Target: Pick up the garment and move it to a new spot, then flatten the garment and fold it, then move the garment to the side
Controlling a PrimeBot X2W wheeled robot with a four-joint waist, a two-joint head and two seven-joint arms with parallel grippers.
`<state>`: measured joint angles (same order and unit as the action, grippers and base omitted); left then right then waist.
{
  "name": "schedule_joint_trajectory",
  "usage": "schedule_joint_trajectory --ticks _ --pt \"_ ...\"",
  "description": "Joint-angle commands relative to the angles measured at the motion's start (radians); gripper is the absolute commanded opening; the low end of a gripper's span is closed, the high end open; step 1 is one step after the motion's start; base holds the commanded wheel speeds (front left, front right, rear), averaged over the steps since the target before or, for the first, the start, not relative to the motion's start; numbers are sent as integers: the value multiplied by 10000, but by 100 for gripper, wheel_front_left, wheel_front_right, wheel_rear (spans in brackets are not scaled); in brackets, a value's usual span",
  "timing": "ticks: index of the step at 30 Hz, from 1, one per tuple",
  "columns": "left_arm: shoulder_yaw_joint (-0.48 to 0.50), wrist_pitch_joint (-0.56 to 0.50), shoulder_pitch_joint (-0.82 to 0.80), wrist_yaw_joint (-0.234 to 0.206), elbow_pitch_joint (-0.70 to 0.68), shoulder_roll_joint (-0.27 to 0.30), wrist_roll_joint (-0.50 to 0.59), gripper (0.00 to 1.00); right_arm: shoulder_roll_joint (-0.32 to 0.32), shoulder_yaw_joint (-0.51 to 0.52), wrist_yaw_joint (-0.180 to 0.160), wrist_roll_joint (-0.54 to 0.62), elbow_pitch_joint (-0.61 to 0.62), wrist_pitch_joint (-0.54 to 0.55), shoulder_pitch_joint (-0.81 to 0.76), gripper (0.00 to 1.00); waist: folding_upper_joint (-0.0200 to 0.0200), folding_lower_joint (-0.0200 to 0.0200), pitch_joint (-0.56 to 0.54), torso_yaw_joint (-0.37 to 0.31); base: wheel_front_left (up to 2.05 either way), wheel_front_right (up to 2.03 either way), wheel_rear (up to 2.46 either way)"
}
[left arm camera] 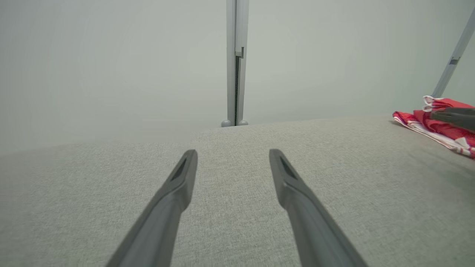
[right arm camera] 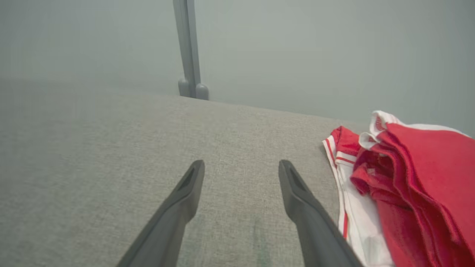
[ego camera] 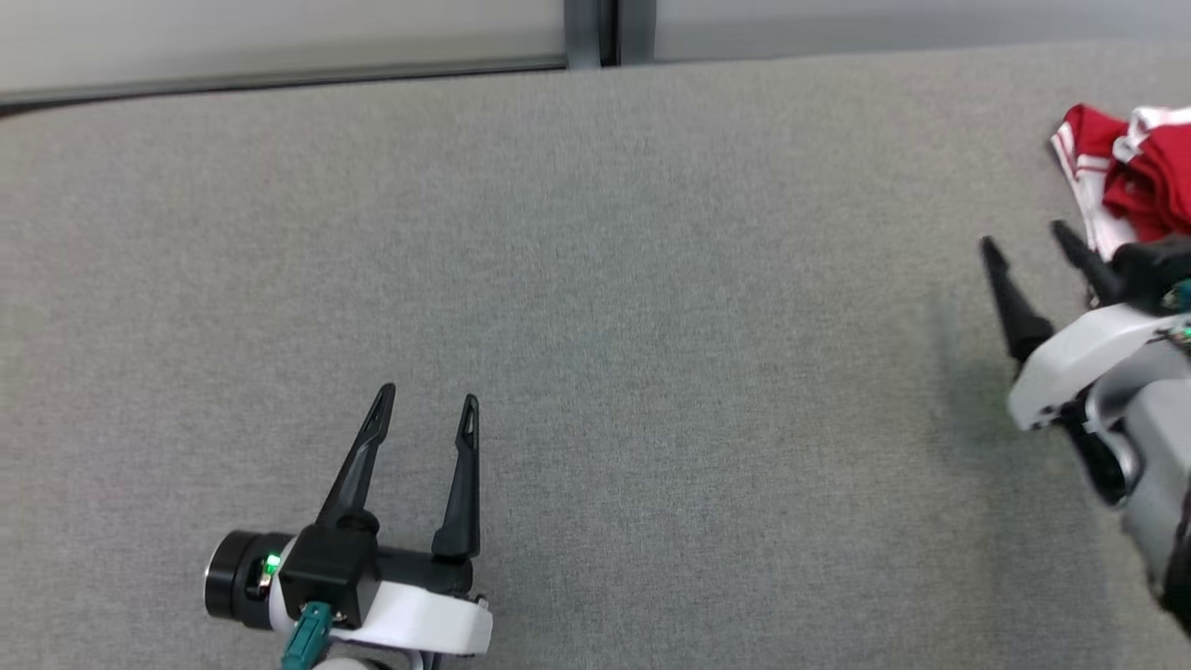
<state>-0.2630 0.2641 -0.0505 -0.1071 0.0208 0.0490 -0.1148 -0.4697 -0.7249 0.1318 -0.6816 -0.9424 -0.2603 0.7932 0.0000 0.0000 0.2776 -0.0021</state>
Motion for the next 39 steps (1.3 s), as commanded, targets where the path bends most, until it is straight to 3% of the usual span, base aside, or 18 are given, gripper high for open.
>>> schedule_joint_trajectory --ticks 1,10,16,25,39 --pt "53 -3 152 -99 29 35 -93 100 156 398 -23 243 400 -49 -468 100 0 0 -653 -6 0 0 0" --pt "501 -4 944 -605 -52 34 -926 100 1867 3346 -21 3369 4873 -54 -4699 100 0 0 -2015 46 0 0 0" --pt "744 -4 1437 -601 -279 35 -838 100 2894 4932 -23 4540 6798 -41 -6851 100 0 0 -2644 32 0 0 0" --pt "1082 -5 2034 -171 -215 35 -609 100 3636 5628 -15 5091 7171 -39 -8331 100 0 0 -3227 -82 0 0 0" --pt "1276 -5 2418 81 357 36 -364 100 3953 5587 -15 5106 6944 -41 -8163 100 0 0 -3387 -367 0 0 0"
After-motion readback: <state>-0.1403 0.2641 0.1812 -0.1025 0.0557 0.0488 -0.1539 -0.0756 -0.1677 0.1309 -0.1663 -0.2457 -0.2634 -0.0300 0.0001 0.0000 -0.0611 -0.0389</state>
